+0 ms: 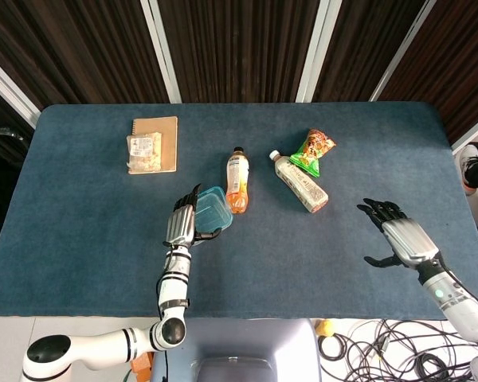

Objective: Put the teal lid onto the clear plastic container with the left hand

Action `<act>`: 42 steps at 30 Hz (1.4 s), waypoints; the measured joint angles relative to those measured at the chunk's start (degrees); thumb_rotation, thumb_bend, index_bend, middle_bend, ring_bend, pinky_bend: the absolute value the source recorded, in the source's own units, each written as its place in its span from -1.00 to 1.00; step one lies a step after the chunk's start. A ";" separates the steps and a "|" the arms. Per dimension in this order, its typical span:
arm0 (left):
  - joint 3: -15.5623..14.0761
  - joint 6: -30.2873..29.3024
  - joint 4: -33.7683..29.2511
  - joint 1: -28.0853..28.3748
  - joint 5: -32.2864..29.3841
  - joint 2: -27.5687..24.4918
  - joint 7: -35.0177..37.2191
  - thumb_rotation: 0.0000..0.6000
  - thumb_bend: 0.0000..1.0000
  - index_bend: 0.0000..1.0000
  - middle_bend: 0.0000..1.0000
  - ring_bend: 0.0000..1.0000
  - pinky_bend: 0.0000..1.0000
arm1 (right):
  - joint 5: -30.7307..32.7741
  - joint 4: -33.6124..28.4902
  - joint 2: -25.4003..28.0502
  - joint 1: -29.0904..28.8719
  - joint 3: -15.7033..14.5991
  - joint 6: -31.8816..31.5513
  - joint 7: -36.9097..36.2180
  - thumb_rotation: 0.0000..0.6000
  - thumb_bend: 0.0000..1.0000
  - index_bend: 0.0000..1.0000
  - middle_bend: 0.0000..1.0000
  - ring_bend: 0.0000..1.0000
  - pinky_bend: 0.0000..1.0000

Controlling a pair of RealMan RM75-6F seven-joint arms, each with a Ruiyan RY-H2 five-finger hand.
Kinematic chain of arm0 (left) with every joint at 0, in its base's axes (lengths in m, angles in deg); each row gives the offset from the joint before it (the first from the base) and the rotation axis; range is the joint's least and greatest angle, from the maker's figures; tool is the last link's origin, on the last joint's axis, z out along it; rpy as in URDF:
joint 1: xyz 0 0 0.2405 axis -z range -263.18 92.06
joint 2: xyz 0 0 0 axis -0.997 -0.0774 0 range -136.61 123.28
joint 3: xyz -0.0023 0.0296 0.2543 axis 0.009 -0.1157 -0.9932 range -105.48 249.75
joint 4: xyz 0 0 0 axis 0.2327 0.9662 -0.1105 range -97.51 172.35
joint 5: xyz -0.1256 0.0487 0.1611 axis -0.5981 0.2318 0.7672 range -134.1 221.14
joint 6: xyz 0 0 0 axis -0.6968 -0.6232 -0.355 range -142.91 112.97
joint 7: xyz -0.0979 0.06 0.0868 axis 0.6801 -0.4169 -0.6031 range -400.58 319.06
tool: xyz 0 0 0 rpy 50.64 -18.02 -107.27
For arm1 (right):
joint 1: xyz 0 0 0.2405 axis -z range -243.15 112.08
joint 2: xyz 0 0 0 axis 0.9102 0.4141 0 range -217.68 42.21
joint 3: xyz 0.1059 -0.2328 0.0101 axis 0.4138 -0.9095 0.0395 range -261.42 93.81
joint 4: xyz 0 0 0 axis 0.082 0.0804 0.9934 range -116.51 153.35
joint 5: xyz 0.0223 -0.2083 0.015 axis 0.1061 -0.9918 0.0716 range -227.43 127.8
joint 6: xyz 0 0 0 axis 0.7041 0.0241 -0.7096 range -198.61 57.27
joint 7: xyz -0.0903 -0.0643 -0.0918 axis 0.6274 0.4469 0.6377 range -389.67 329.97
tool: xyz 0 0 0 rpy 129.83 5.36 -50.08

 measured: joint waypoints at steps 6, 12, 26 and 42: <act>0.23 1.83 0.58 0.28 -0.75 0.28 -0.59 0.66 -0.55 -1.00 -0.67 -0.73 -0.49 | -0.36 0.09 0.53 0.17 -0.10 -0.14 -0.90 1.00 -0.74 -1.00 -1.00 -1.00 -1.00; 0.55 2.32 0.83 0.48 -0.20 0.63 -0.08 0.41 -0.56 -1.00 -0.79 -0.84 -0.57 | -0.64 0.35 0.97 0.38 -0.22 -0.29 -1.82 1.00 -0.74 -1.00 -1.00 -1.00 -1.00; -0.93 1.38 3.26 0.88 1.55 1.82 -2.44 0.38 -0.57 -1.00 -0.91 -0.95 -0.62 | -1.70 1.24 1.62 0.53 -0.54 -0.18 -4.78 1.00 -0.74 -1.00 -1.00 -1.00 -1.00; -5.91 -1.77 4.70 0.79 7.28 3.45 -10.01 0.71 -0.56 -1.00 -1.00 -1.00 -0.74 | -1.66 0.17 2.15 0.41 -0.66 0.30 -4.55 1.00 -0.74 -1.00 -1.00 -1.00 -1.00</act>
